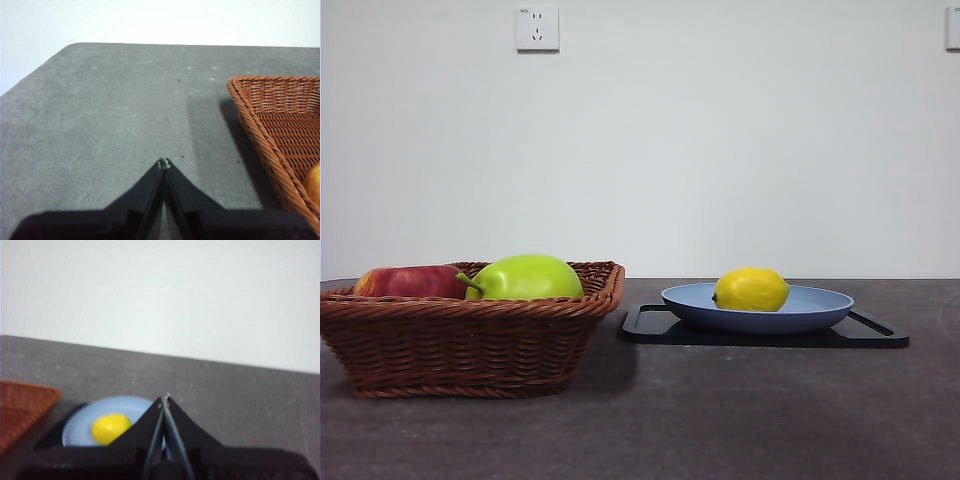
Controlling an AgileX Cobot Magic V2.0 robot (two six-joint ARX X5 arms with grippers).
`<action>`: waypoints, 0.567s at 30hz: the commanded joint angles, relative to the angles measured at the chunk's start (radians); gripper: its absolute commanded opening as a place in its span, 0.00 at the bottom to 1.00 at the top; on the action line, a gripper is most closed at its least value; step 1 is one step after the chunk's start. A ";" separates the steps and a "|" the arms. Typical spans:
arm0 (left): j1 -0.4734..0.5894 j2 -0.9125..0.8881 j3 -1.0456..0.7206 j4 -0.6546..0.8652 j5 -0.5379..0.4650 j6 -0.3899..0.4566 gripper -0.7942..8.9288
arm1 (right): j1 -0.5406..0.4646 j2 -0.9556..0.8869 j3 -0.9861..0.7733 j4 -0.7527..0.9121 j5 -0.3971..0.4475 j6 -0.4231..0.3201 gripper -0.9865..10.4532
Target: Take the lemon from the basket,put the lemon in the plate,hand out the plate
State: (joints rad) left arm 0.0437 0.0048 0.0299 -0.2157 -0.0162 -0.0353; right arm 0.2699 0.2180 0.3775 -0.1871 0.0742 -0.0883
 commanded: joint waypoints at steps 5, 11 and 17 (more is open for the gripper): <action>0.003 -0.003 -0.005 0.006 -0.003 -0.006 0.09 | -0.153 -0.124 -0.217 0.070 -0.211 0.068 0.09; 0.003 -0.003 -0.005 0.006 -0.003 -0.006 0.09 | -0.195 -0.213 -0.326 0.074 -0.232 0.099 0.09; 0.003 -0.003 -0.005 0.006 -0.003 -0.006 0.09 | -0.221 -0.219 -0.368 0.074 -0.232 0.099 0.09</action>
State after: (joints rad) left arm 0.0437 0.0048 0.0299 -0.2157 -0.0166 -0.0353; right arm 0.0505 0.0032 0.0177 -0.1257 -0.1574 -0.0021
